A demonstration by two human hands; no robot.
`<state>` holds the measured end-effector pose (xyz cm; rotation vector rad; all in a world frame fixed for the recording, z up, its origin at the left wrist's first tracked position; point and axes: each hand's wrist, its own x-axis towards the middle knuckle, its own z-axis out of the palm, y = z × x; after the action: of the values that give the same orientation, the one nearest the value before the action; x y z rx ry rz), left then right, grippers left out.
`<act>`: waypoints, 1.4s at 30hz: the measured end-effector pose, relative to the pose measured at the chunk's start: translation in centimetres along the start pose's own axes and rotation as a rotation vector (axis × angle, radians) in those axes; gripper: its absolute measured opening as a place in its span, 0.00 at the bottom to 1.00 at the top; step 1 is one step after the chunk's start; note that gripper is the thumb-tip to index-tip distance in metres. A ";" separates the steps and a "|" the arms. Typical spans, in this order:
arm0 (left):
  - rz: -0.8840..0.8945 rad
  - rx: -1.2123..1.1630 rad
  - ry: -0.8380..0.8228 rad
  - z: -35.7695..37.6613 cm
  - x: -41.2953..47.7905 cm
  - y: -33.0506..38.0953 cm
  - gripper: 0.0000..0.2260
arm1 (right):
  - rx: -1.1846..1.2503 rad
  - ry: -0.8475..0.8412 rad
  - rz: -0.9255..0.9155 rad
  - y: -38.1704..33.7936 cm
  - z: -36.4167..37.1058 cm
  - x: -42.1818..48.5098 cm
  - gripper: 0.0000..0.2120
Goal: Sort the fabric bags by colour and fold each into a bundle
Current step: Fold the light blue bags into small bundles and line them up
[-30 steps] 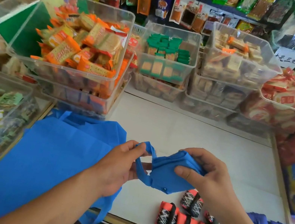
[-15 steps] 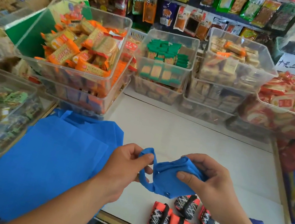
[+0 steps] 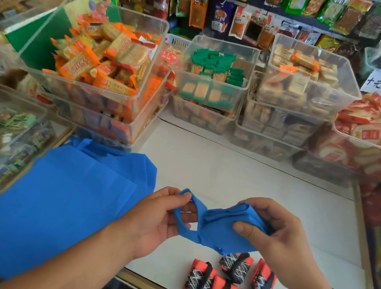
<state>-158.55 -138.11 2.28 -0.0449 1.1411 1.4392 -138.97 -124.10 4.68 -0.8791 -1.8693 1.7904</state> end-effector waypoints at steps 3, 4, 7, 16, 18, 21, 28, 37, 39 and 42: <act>0.003 -0.040 0.013 -0.1 0.2 -0.2 0.10 | 0.003 0.000 0.014 0.5 -0.2 0.0 0.14; 0.003 -0.034 0.018 -0.1 0.3 -0.3 0.09 | 0.001 -0.001 0.023 0.6 -0.3 0.0 0.14; -0.007 -0.044 0.015 0.0 0.5 -0.5 0.05 | 0.001 0.001 0.022 0.5 -0.5 -0.1 0.13; -0.036 -0.075 -0.053 0.7 0.6 -0.5 0.04 | 0.008 0.005 0.016 0.9 -0.8 -0.1 0.13; -0.062 -0.050 -0.054 0.5 0.6 -0.6 0.04 | 0.025 -0.001 -0.003 0.6 -1.1 -0.3 0.13; -0.080 0.040 -0.097 0.4 0.5 -0.9 0.06 | 0.048 -0.076 -0.049 0.0 -1.4 -0.7 0.17; 0.108 0.455 -0.254 2.0 0.0 -0.5 0.05 | -0.121 -0.122 -0.009 -0.4 -0.1 0.1 0.15; 0.165 0.558 -0.317 1.7 -0.9 -0.6 0.06 | -0.319 -0.323 -0.022 -0.8 0.3 0.0 0.16; 0.173 0.555 -0.303 1.8 -0.7 -0.5 0.06 | -0.303 -0.291 -0.034 -0.6 0.4 -0.1 0.16; 0.259 0.655 -0.250 1.3 -0.6 -0.4 0.03 | -0.283 -0.188 -0.055 -0.1 0.8 0.0 0.14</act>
<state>-157.39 -137.80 3.04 0.7435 1.3884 1.1841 -139.51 -124.65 4.72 -0.7650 -2.2847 1.6504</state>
